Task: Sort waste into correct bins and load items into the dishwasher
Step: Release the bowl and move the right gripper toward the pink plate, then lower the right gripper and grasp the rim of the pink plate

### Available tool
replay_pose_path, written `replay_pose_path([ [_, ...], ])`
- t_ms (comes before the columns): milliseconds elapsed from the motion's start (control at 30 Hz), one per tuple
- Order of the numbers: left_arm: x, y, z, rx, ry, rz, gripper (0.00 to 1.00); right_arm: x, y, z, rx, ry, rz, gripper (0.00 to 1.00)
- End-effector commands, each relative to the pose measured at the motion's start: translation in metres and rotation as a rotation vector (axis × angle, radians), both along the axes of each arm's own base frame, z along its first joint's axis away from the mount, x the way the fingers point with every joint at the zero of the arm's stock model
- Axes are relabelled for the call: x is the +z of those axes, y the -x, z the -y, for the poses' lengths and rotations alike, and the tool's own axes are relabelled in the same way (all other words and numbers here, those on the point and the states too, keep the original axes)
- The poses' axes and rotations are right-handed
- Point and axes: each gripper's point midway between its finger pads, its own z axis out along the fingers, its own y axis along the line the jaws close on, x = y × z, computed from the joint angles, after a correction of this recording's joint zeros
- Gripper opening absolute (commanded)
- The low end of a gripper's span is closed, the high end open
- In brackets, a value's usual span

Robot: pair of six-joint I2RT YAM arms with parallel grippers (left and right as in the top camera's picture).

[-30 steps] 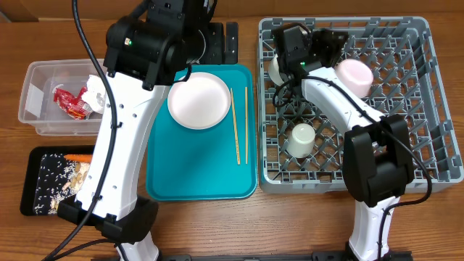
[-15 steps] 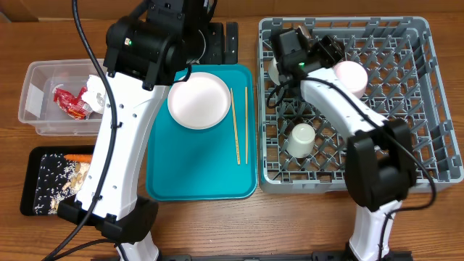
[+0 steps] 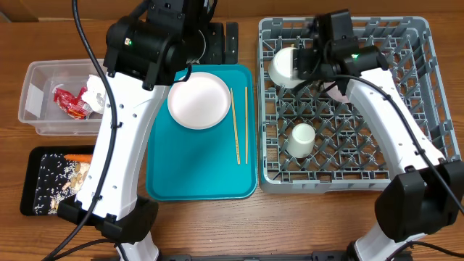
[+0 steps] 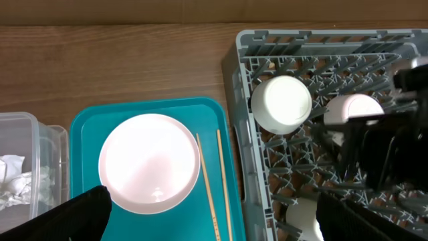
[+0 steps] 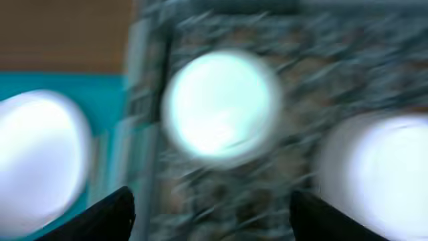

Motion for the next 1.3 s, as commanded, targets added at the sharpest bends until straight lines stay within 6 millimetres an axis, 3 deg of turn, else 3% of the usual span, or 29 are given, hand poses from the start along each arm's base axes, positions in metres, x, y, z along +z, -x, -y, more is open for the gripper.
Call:
replay_pose_path([
  [0,0.005,0.0,-0.002,0.005,-0.003,0.015,1.0,0.015,0.027,-0.058,0.128,-0.3,-0.102,0.77],
  [167,0.005,0.0,-0.002,0.005,-0.003,0.015,1.0,0.019,0.044,-0.086,0.184,-0.382,-0.16,0.78],
  [400,0.005,0.0,-0.002,0.005,-0.003,0.015,1.0,0.02,0.045,-0.116,0.183,-0.342,-0.113,0.75],
  [600,0.005,0.0,-0.002,0.005,-0.003,0.015,1.0,0.018,0.039,-0.125,0.11,-0.248,-0.045,0.75],
  [867,0.01,-0.005,-0.001,0.009,0.004,0.044,1.0,0.014,0.036,-0.131,0.048,-0.249,-0.041,0.75],
  [1067,0.015,-0.015,-0.056,0.235,-0.123,0.094,1.0,-0.006,0.036,-0.139,0.013,-0.263,-0.099,0.76],
  [1267,0.01,-0.008,-0.121,0.381,-0.159,0.028,1.0,-0.037,0.034,-0.168,0.059,-0.253,-0.116,0.73],
])
